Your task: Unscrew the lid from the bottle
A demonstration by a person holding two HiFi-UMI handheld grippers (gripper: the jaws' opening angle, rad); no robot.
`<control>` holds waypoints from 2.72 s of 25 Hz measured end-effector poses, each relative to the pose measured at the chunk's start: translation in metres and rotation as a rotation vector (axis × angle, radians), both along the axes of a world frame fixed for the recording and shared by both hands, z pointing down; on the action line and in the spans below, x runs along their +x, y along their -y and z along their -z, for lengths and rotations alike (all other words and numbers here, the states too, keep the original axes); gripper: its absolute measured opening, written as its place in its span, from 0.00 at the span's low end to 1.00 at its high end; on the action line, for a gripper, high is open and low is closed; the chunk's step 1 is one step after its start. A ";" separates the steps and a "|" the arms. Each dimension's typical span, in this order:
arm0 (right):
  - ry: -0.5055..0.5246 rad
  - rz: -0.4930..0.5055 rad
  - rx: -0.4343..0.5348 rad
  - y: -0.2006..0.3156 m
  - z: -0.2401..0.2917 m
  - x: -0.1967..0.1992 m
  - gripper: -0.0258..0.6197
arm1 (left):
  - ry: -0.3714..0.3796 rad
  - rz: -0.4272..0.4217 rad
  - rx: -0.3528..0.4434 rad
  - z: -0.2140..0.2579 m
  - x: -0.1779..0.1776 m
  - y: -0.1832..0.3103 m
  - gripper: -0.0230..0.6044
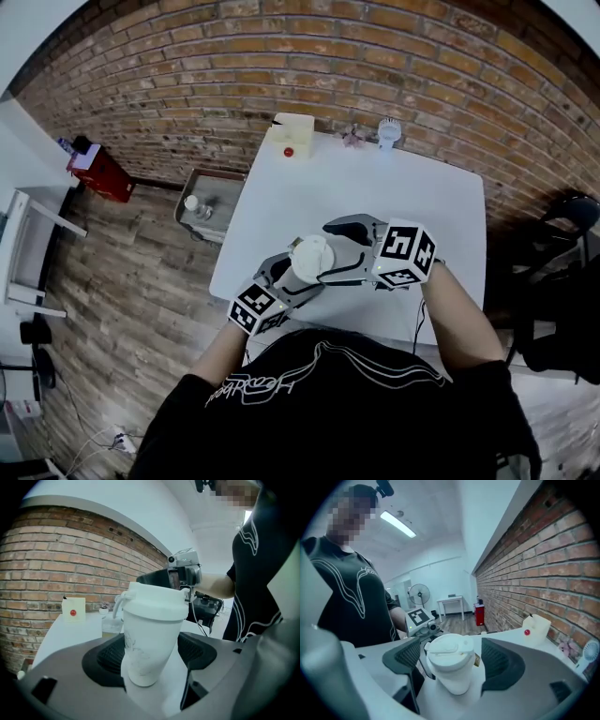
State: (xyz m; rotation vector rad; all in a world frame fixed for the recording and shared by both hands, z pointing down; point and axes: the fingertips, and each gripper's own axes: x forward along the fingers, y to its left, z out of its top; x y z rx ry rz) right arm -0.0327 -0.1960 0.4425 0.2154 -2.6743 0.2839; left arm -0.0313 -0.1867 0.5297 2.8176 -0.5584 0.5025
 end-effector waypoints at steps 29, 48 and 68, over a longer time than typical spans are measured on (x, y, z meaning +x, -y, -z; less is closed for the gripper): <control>-0.010 -0.582 0.094 -0.005 -0.018 -0.001 0.55 | 0.035 -0.059 -0.024 -0.006 0.002 -0.002 0.62; -0.172 0.136 0.080 -0.009 -0.024 -0.004 0.56 | 0.073 -0.066 -0.047 -0.008 0.002 -0.002 0.62; -0.280 0.386 0.110 -0.014 -0.025 -0.011 0.57 | 0.067 -0.084 -0.057 -0.007 -0.002 -0.001 0.62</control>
